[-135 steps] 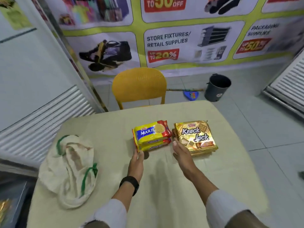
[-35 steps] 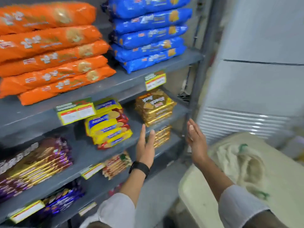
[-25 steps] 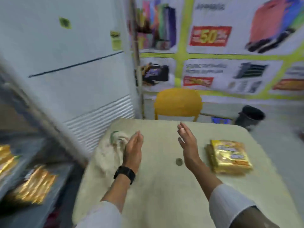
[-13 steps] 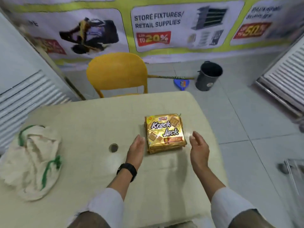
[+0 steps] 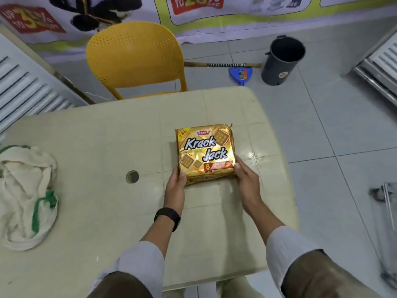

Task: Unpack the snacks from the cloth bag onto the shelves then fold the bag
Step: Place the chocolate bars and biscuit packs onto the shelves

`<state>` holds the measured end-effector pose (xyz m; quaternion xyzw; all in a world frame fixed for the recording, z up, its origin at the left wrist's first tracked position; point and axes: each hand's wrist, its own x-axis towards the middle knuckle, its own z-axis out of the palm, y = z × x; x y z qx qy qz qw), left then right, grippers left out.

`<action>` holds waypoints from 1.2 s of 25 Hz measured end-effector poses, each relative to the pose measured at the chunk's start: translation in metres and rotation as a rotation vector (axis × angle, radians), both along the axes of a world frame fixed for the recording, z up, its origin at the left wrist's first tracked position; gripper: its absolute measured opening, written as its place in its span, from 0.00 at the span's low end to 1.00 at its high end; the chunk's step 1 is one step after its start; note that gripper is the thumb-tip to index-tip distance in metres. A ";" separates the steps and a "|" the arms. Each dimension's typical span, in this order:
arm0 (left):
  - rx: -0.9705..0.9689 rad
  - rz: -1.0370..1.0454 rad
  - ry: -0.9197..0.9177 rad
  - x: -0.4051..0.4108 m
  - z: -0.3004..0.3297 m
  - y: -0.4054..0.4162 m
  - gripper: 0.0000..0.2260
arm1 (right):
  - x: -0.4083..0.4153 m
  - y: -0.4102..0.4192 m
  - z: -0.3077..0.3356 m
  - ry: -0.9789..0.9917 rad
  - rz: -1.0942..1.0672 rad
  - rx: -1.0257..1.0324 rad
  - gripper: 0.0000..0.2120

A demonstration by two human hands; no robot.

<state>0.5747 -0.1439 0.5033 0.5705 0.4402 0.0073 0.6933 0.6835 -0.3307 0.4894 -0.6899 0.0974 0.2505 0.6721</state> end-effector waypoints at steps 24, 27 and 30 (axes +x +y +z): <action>0.394 0.740 -0.391 -0.362 0.257 0.268 0.14 | -0.279 0.373 0.288 -0.222 0.695 0.349 0.17; 0.468 0.922 -0.410 -0.478 0.282 0.306 0.13 | -0.383 0.447 0.312 -0.261 0.886 0.447 0.18; 0.524 1.040 -0.386 -0.570 0.292 0.325 0.14 | -0.471 0.498 0.321 -0.274 1.025 0.516 0.16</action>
